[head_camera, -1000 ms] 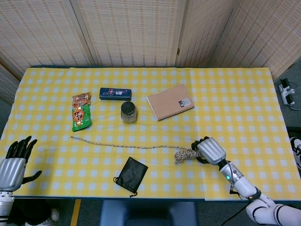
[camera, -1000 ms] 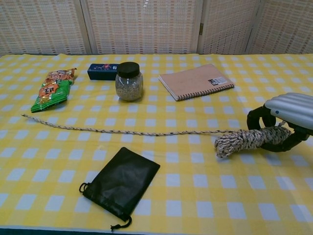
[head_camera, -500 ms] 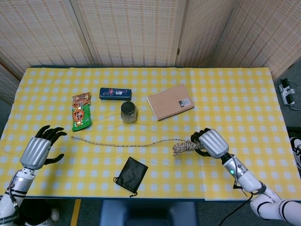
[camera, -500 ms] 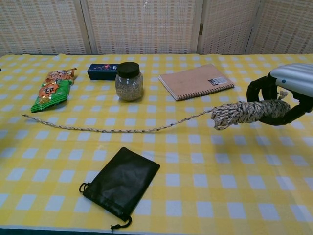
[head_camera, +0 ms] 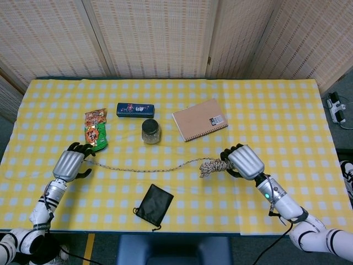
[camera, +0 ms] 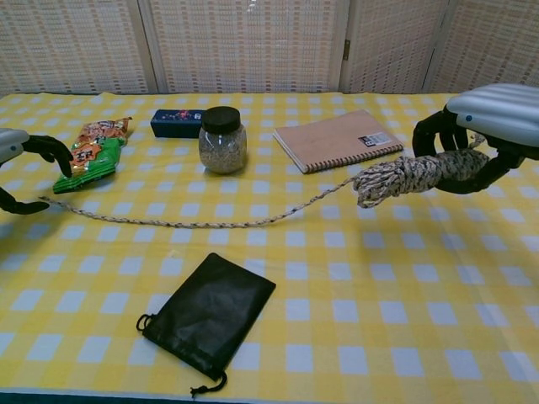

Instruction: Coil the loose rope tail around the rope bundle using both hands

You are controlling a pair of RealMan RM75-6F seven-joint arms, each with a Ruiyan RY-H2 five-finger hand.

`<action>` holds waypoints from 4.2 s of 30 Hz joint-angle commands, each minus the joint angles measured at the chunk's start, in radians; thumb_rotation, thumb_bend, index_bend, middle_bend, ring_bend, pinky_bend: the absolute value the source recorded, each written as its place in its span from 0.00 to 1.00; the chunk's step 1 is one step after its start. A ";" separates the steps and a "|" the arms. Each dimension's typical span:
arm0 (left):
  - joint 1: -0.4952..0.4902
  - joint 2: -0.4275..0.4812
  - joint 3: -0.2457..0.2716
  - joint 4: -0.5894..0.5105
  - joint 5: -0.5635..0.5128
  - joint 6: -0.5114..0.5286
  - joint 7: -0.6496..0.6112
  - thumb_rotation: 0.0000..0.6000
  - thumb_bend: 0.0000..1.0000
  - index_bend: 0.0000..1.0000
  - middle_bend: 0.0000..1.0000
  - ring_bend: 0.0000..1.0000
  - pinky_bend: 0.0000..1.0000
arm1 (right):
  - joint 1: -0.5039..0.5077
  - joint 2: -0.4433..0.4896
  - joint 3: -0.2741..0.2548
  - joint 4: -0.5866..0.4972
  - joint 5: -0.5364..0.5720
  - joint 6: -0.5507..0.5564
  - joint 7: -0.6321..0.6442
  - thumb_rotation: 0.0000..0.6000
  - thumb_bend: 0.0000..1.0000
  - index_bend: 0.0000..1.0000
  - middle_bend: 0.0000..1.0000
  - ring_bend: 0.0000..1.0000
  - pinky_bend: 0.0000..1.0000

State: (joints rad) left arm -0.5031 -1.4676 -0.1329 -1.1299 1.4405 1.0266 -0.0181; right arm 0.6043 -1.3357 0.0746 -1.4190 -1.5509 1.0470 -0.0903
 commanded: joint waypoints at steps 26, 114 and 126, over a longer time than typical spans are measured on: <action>-0.043 -0.160 0.037 0.217 -0.011 0.013 -0.018 1.00 0.44 0.50 0.05 0.00 0.00 | 0.026 0.007 0.028 -0.022 0.098 -0.039 -0.076 1.00 0.56 0.72 0.61 0.58 0.48; -0.217 0.278 -0.205 -0.778 0.051 0.192 0.277 1.00 0.52 0.68 0.56 0.45 0.25 | 0.179 -0.182 0.086 -0.322 0.160 -0.177 0.050 1.00 0.59 0.81 0.66 0.68 0.58; -0.214 0.270 -0.143 -0.900 0.112 0.193 0.252 1.00 0.52 0.68 0.56 0.45 0.24 | 0.235 -0.347 0.207 -0.263 0.429 -0.155 0.001 1.00 0.61 0.82 0.67 0.70 0.61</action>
State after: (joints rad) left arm -0.7249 -1.2001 -0.2881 -2.0191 1.5415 1.2157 0.2452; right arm 0.8288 -1.6455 0.2507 -1.7050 -1.1572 0.8689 -0.0867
